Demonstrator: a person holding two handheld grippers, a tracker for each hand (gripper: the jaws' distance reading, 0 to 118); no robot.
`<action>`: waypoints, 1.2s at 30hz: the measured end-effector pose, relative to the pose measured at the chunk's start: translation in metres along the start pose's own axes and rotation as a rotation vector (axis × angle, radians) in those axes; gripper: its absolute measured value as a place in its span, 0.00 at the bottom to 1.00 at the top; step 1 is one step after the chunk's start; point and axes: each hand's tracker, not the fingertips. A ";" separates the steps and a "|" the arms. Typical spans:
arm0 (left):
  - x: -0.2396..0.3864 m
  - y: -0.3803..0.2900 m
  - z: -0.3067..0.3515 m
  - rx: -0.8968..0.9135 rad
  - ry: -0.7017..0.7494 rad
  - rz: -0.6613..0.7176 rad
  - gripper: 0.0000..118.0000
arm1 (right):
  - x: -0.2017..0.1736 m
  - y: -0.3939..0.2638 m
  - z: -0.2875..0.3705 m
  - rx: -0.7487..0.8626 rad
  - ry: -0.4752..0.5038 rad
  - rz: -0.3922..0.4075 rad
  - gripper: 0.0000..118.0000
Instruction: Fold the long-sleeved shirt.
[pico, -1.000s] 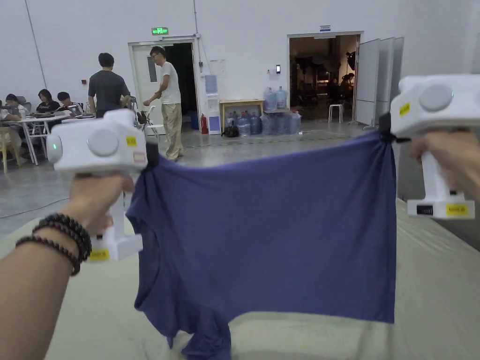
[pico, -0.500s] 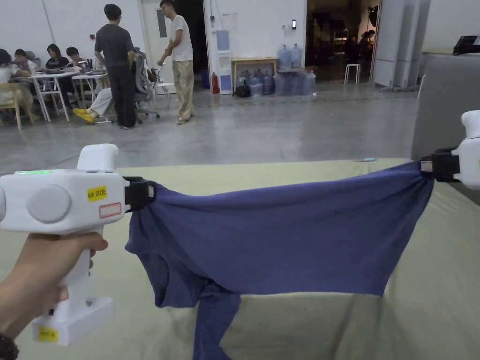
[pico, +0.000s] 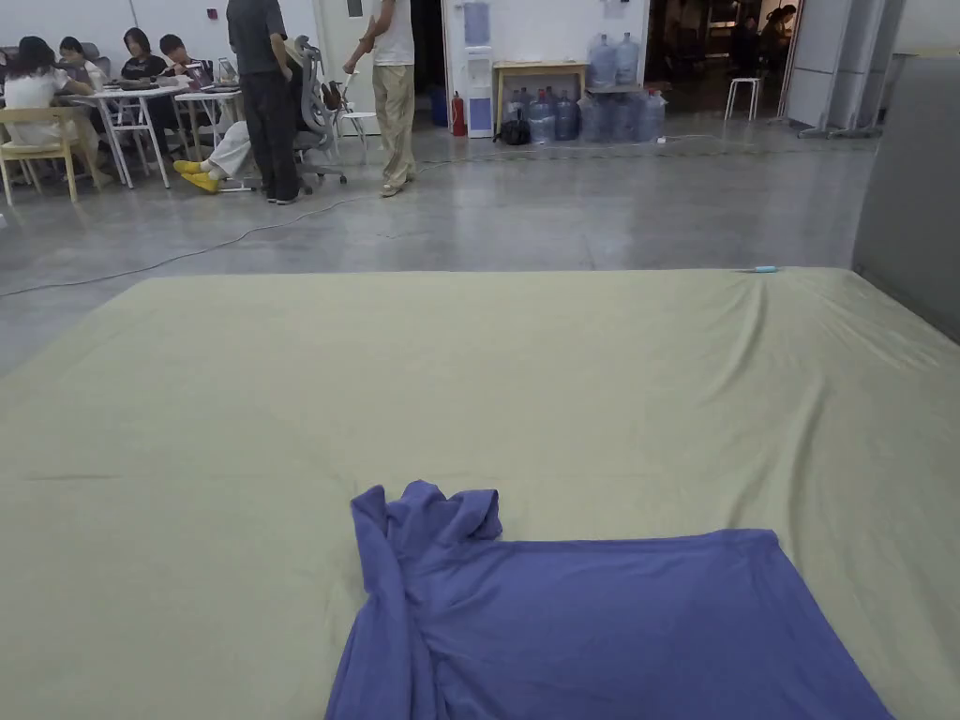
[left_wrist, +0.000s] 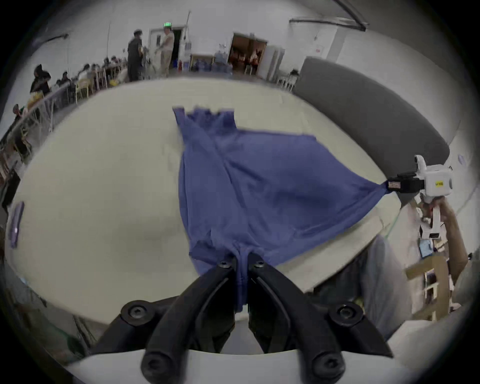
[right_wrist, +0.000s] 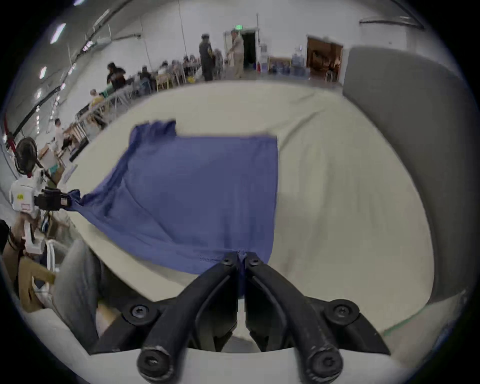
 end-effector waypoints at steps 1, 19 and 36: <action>-0.001 -0.007 -0.006 -0.029 0.014 -0.003 0.00 | 0.000 -0.010 -0.007 -0.034 -0.010 -0.007 0.00; -0.013 0.033 0.038 0.105 0.027 0.027 0.94 | 0.011 0.002 0.019 0.055 -0.051 -0.065 0.67; -0.013 0.026 -0.033 -0.053 0.134 0.019 0.90 | -0.008 0.034 -0.028 0.034 0.002 -0.030 0.00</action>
